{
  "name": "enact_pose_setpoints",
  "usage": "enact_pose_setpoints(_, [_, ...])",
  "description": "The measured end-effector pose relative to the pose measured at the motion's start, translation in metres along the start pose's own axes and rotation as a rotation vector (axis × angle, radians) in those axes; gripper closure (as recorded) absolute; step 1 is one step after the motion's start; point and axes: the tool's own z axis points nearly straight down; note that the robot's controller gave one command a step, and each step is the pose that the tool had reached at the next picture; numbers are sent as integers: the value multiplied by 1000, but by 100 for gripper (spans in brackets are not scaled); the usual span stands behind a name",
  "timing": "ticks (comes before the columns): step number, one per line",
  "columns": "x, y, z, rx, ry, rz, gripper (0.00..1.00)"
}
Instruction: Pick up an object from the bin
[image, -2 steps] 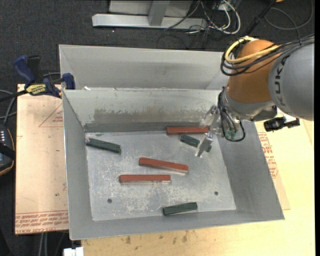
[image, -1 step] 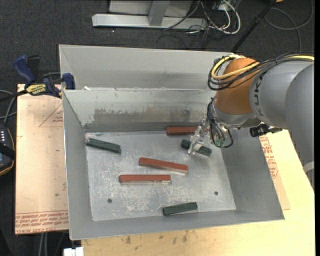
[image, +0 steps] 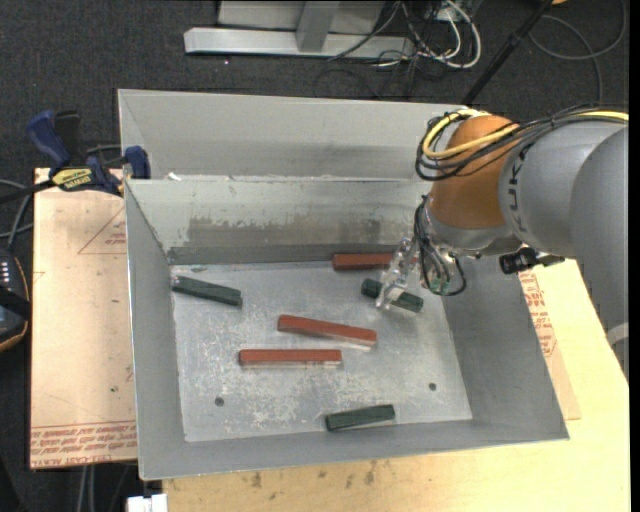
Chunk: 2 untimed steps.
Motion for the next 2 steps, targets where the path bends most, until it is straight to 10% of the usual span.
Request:
enact_pose_setpoints(1, [52,-13,-56,1,16,-254,100])
enact_pose_setpoints(2, [52,-13,-56,1,16,-254,100])
